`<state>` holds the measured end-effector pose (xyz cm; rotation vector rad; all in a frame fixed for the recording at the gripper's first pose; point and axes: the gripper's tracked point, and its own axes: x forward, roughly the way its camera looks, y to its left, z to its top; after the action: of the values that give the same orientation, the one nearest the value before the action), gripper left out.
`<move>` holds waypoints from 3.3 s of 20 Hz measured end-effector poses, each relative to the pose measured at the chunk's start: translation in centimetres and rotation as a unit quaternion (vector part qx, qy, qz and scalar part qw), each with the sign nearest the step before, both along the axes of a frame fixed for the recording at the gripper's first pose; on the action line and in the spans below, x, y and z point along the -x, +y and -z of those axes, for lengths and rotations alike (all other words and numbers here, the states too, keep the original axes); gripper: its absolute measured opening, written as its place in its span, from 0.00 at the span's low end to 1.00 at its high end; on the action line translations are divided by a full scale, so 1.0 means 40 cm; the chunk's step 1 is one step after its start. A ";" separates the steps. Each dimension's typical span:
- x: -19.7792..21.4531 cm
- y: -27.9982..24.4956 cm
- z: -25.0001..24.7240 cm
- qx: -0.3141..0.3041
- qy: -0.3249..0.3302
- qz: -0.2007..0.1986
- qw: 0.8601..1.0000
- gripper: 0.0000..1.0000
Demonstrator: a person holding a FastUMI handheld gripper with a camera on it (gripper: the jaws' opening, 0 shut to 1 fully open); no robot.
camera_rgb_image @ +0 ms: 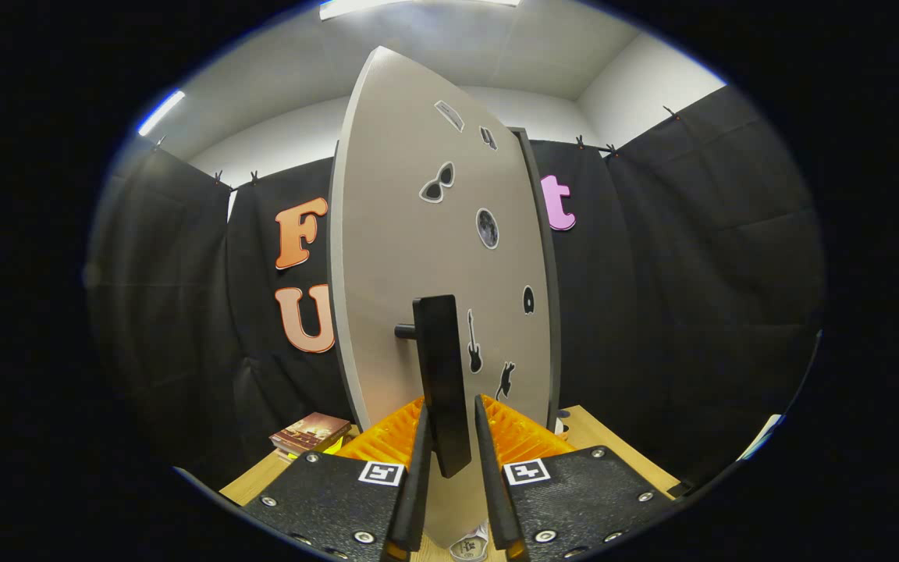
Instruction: Open the shoe cabinet door, grab the shoes and put them into the shoe cabinet, then close the shoe cabinet door.
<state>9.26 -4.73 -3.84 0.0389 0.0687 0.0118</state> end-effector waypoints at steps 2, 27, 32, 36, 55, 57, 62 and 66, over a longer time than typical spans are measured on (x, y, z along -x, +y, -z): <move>0.009 -0.016 -0.001 0.001 -0.001 0.002 1.000 0.33; 0.107 -0.334 -0.012 0.011 0.000 0.066 0.998 0.32; 0.108 -0.406 -0.015 0.010 -0.003 0.086 0.996 0.29; 0.113 -0.455 -0.015 0.003 -0.003 0.091 0.996 0.27; 0.205 -0.564 -0.051 0.016 -0.020 0.141 0.990 0.68; 0.217 -0.558 -0.059 0.023 -0.022 0.145 0.989 0.72; 0.247 -0.525 -0.093 0.033 -0.033 0.149 0.988 0.77; 0.261 -0.482 -0.121 0.041 -0.040 0.147 0.987 0.80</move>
<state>-1.18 -24.00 1.01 -0.0334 -0.0164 -0.2846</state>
